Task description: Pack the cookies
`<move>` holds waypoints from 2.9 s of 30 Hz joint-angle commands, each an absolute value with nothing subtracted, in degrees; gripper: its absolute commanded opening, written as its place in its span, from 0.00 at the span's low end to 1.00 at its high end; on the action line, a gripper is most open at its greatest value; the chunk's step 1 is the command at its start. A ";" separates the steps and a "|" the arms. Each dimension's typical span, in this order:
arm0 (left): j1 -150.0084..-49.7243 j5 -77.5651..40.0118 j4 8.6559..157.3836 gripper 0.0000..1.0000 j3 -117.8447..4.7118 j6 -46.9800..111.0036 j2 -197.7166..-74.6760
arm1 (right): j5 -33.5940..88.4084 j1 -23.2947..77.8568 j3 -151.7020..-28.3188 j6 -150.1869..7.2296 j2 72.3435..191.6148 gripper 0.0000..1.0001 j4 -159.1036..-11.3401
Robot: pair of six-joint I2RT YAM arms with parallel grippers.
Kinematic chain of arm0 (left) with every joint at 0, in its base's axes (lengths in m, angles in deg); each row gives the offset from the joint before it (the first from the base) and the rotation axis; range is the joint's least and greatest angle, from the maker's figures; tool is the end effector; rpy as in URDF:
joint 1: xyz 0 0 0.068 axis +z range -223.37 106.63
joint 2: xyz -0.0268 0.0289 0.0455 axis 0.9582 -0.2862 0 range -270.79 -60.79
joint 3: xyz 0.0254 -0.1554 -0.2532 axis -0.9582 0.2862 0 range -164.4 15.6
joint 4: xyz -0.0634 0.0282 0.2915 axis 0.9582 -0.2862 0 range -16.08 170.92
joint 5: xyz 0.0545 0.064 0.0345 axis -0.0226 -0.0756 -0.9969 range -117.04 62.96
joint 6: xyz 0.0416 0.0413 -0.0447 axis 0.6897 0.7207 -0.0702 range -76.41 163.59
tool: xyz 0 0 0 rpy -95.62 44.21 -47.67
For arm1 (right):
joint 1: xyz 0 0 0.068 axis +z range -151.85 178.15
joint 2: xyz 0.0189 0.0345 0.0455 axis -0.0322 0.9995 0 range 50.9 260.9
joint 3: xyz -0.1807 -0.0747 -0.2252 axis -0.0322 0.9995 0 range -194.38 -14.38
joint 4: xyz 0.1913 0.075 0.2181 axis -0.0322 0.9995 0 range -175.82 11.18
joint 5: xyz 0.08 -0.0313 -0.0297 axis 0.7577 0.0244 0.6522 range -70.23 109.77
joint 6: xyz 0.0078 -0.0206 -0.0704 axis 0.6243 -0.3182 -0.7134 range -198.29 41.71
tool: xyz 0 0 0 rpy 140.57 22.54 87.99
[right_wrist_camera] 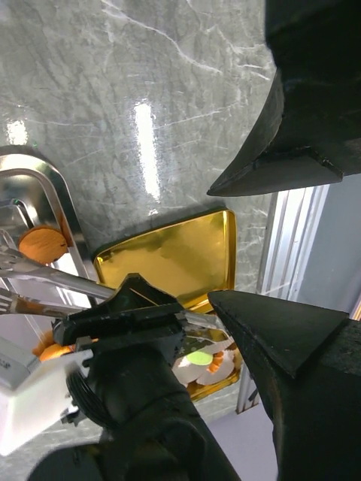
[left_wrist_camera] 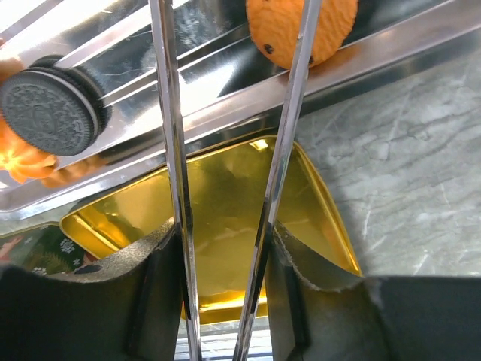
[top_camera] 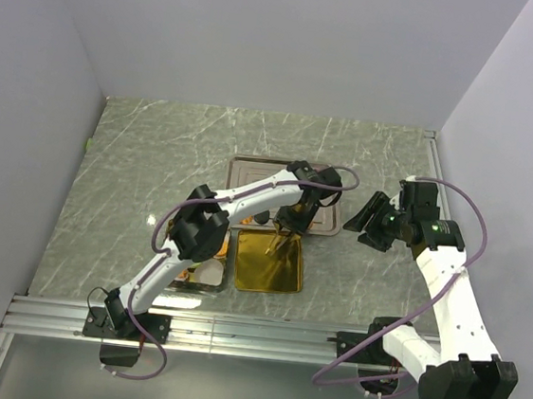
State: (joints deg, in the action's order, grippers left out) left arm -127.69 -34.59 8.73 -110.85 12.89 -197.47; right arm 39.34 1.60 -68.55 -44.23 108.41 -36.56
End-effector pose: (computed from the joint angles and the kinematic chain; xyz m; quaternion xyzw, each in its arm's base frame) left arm 0.3218 -0.4343 0.1870 0.1995 0.9755 0.0038 0.0931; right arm 0.2311 0.0346 0.2967 0.1938 0.9147 0.2541 0.2474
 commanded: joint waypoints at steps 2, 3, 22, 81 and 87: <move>-127.77 -37.93 7.44 0.37 -113.69 12.30 -194.57 | 40.07 1.14 -68.69 -45.16 106.62 0.60 -36.51; -127.60 -38.37 7.35 0.37 -113.60 11.69 -193.78 | 40.16 1.14 -68.78 -45.16 106.62 0.60 -36.68; -123.55 -37.51 2.34 0.32 -79.27 -0.08 -145.13 | 42.79 1.14 -70.89 -44.81 109.52 0.60 -39.14; -125.84 -19.57 3.57 0.55 -42.14 -13.89 -112.73 | 45.25 1.05 -56.21 -43.84 101.52 0.60 -43.89; -125.92 -21.14 2.34 0.54 -47.83 -13.45 -114.14 | 44.90 1.14 -56.21 -43.67 101.70 0.59 -44.07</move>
